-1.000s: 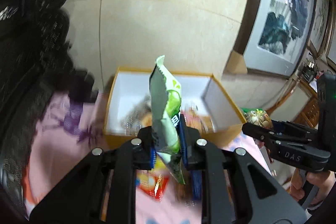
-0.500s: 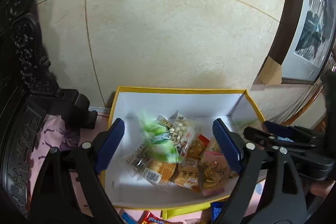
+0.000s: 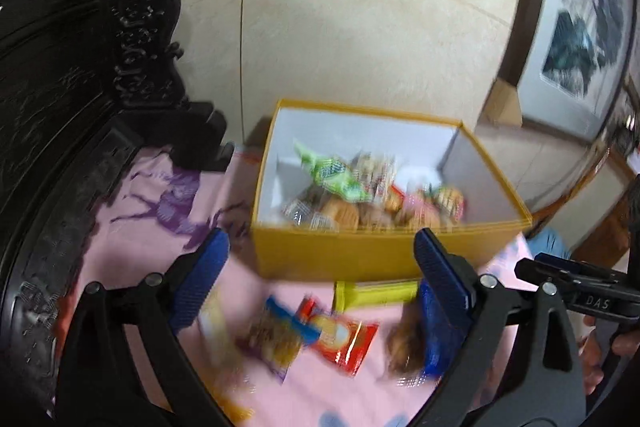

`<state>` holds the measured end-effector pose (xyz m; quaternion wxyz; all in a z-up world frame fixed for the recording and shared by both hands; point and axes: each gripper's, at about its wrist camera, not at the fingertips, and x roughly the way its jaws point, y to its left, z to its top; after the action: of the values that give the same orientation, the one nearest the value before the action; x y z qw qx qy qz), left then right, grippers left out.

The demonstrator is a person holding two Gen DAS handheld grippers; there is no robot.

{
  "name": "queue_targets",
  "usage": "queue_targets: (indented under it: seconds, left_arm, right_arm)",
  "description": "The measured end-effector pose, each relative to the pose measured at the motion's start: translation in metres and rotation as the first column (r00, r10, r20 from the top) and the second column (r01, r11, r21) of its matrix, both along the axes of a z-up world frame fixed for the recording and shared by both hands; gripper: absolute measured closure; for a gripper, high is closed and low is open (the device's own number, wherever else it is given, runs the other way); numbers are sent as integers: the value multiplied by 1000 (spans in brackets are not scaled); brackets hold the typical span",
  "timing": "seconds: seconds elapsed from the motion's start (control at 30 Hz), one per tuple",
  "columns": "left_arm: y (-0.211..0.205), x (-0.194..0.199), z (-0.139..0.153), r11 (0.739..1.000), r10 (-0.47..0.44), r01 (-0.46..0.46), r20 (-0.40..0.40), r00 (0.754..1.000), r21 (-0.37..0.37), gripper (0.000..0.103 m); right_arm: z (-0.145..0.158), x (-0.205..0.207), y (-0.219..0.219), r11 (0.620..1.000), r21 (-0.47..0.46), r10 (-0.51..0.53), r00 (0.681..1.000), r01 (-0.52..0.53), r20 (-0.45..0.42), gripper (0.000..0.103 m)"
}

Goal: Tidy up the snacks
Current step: 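Carry the apple-chip bag and cartoon puff bag into the yellow box and release both, then grasp the blue biscuit pack with the right gripper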

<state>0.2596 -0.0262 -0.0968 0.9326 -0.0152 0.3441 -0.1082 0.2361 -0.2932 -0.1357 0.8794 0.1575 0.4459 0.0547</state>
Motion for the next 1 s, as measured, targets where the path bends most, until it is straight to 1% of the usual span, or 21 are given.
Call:
queue_targets:
  seconds: [0.03, 0.1, 0.17, 0.23, 0.27, 0.37, 0.43, 0.67, 0.73, 0.8, 0.87, 0.9, 0.97, 1.0]
  left_arm:
    - [1, -9, -3, 1000, -7, 7, -2, 1000, 7, 8]
    - [4, -27, -13, 999, -21, 22, -16, 1000, 25, 8]
    - [8, -44, -25, 999, -29, 30, -46, 999, 42, 8]
    - [12, -55, -33, 999, -22, 26, -82, 996, 47, 8]
    - [17, -62, -38, 999, -16, 20, -104, 994, 37, 8]
    - [25, -73, -44, 1000, 4, -2, -134, 991, 16, 8]
    - [28, -77, -45, 1000, 9, -9, -145, 989, 3, 8]
    - [25, -82, -48, 1000, 3, -2, -154, 988, 4, 8]
    - [25, -82, -50, 1000, 3, -3, -163, 987, -4, 8]
    - [25, -81, -52, 1000, 3, -4, -176, 984, -7, 8]
    - [25, -81, -54, 1000, 1, -3, -182, 983, -10, 8]
    - [24, -80, -54, 1000, 1, -3, -184, 983, -10, 8]
    - [25, -80, -56, 1000, 2, -3, -187, 982, -9, 8]
    - [25, -79, -56, 1000, 3, -5, -189, 982, -10, 8]
  right_arm:
    - [-7, -5, 0, 1000, 3, -3, 1000, 3, -21, 36]
    - [-29, -19, -3, 1000, 21, -20, 996, 22, -89, 36]
    - [-44, -28, -3, 997, 52, -42, 990, 50, -136, 36]
    - [-52, -30, 2, 995, 79, -52, 986, 65, -158, 36]
    - [-55, -27, 5, 994, 85, -56, 985, 70, -164, 36]
    - [-60, -20, 17, 994, 79, -64, 982, 79, -177, 36]
    - [-63, -14, 23, 994, 67, -75, 980, 89, -185, 36]
    - [-83, 7, 28, 983, 101, -120, 959, 150, -257, 36]
    - [-88, 10, 27, 977, 123, -135, 949, 176, -284, 34]
    - [-90, 13, 27, 966, 152, -157, 942, 209, -298, 26]
    - [-90, 16, 30, 964, 158, -159, 939, 214, -304, 23]
    - [-90, 18, 33, 964, 161, -155, 940, 211, -304, 19]
    - [-90, 21, 38, 965, 174, -138, 944, 196, -299, 15]
    - [-91, 22, 40, 967, 171, -133, 946, 190, -297, 14]
